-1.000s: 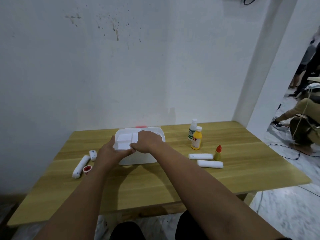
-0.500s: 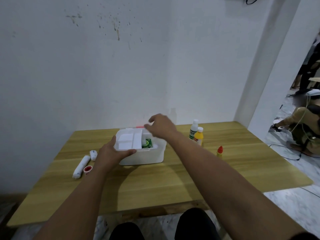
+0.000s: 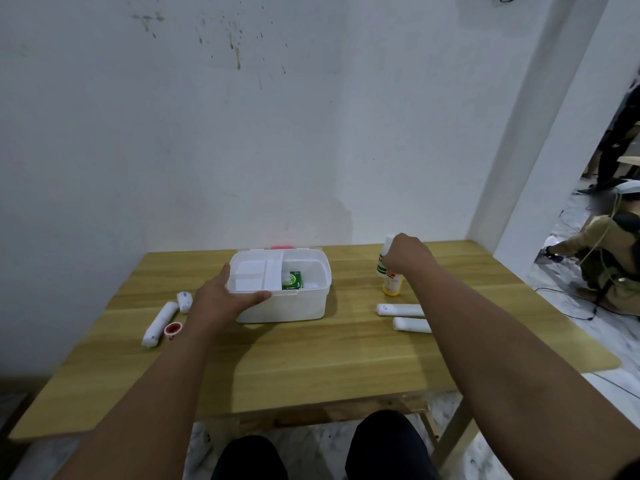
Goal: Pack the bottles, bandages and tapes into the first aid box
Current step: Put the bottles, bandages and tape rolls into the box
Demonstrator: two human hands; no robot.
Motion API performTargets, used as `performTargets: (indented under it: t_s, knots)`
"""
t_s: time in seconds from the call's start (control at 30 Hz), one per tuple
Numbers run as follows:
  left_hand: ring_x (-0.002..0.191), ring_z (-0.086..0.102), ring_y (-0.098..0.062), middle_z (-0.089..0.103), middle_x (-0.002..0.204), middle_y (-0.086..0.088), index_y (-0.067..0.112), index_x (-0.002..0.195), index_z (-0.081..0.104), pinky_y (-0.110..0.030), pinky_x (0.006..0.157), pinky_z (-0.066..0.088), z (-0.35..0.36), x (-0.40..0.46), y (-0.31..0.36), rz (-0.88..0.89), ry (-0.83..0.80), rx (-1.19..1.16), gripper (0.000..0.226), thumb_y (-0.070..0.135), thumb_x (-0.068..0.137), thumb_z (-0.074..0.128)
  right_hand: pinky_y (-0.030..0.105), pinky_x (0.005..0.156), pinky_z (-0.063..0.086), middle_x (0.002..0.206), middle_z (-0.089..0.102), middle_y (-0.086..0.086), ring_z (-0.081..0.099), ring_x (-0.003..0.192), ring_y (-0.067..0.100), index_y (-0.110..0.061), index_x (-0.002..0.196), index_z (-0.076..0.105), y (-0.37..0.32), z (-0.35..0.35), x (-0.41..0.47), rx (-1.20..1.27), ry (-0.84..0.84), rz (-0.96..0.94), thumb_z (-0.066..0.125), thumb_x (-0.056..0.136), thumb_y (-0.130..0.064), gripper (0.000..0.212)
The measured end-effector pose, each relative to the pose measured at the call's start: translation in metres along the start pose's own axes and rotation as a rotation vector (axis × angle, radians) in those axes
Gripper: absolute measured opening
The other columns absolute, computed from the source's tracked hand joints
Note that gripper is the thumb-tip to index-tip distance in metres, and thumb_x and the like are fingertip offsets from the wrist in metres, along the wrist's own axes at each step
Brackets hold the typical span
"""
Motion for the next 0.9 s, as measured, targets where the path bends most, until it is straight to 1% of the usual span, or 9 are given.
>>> performTargets:
  t_s: [0.13,0.23,0.3,0.4,0.47,0.57,0.67,0.8,0.9]
  knots:
    - [0.132,0.050,-0.032,0.052,0.150,-0.008,0.020,0.159,0.033,-0.048,0.098,0.052,0.001,0.001,-0.002,-0.019,0.011,0.001,0.113,0.060,0.067,0.086,0.032,0.060,0.044,0.076,0.056,0.004,0.057,0.076,0.024,-0.017,0.073,0.040,0.002,0.002,-0.001,0.006,0.020,-0.031,0.058,0.088,-0.005,0.026]
    - [0.125,0.054,-0.030,0.058,0.142,-0.007,0.024,0.154,0.039,-0.047,0.093,0.055,0.001,-0.001,0.000,-0.001,-0.007,0.004,0.112,0.068,0.062,0.084,0.031,0.057,0.044,0.087,0.064,0.008,0.058,0.074,0.024,-0.015,0.076,0.047,-0.004,-0.002,0.002,0.032,0.025,-0.031,0.058,0.087,-0.008,0.017]
    - [0.124,0.055,-0.029,0.059,0.140,-0.004,0.027,0.153,0.041,-0.049,0.092,0.056,-0.001,-0.002,0.001,-0.001,-0.021,0.016,0.120,0.080,0.052,0.076,0.033,0.061,0.051,0.092,0.066,0.009,0.061,0.077,0.025,-0.011,0.088,0.057,-0.017,-0.013,0.003,0.060,0.035,-0.048,0.061,0.086,-0.009,0.005]
    - [0.126,0.054,-0.028,0.059,0.142,-0.002,0.028,0.155,0.038,-0.051,0.094,0.055,-0.002,-0.001,-0.003,-0.008,-0.024,0.032,0.126,0.086,0.048,0.072,0.038,0.075,0.060,0.097,0.065,0.009,0.065,0.085,0.028,-0.009,0.105,0.062,-0.050,-0.036,0.006,0.123,0.073,-0.118,0.065,0.084,-0.010,0.021]
    - [0.126,0.054,-0.028,0.059,0.141,-0.002,0.027,0.155,0.038,-0.051,0.094,0.055,-0.001,0.000,-0.003,0.000,-0.023,0.034,0.127,0.086,0.048,0.072,0.036,0.075,0.060,0.097,0.066,0.007,0.067,0.085,0.027,-0.011,0.108,0.064,-0.077,-0.048,0.005,0.183,0.093,-0.177,0.066,0.082,-0.011,0.026]
    - [0.128,0.053,-0.028,0.057,0.144,-0.003,0.026,0.157,0.035,-0.050,0.096,0.055,0.000,-0.001,-0.004,-0.008,-0.026,0.028,0.129,0.085,0.049,0.073,0.031,0.073,0.052,0.110,0.069,0.005,0.066,0.096,0.025,-0.016,0.113,0.069,-0.118,-0.058,0.000,0.251,0.128,-0.291,0.066,0.080,-0.015,0.033]
    - [0.131,0.050,-0.030,0.054,0.148,-0.005,0.026,0.159,0.031,-0.052,0.097,0.054,0.000,-0.001,-0.004,-0.012,-0.033,0.032,0.132,0.085,0.048,0.072,0.029,0.073,0.046,0.114,0.069,0.004,0.065,0.101,0.023,-0.017,0.113,0.071,-0.150,-0.050,-0.009,0.249,0.112,-0.387,0.068,0.079,-0.016,0.035]
    - [0.129,0.052,-0.029,0.055,0.146,-0.004,0.028,0.156,0.035,-0.052,0.094,0.057,0.000,-0.003,-0.001,-0.005,-0.040,0.019,0.129,0.085,0.046,0.071,0.031,0.079,0.052,0.116,0.070,0.004,0.067,0.104,0.025,-0.017,0.114,0.072,-0.171,-0.018,-0.016,0.185,0.038,-0.446,0.075,0.075,-0.014,0.039]
    - [0.131,0.050,-0.030,0.053,0.148,-0.004,0.028,0.157,0.034,-0.052,0.094,0.057,0.000,-0.004,0.000,-0.018,-0.040,0.028,0.130,0.085,0.047,0.072,0.033,0.082,0.056,0.117,0.070,0.005,0.067,0.104,0.025,-0.016,0.115,0.072,-0.171,0.010,-0.016,0.145,0.001,-0.454,0.073,0.078,-0.010,0.038]
Point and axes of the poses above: each hand's wrist, its own x-axis towards the middle knuckle, its own z-axis out of the palm, y = z × x, the point moved 7 cm from there along x, towards the middle knuckle
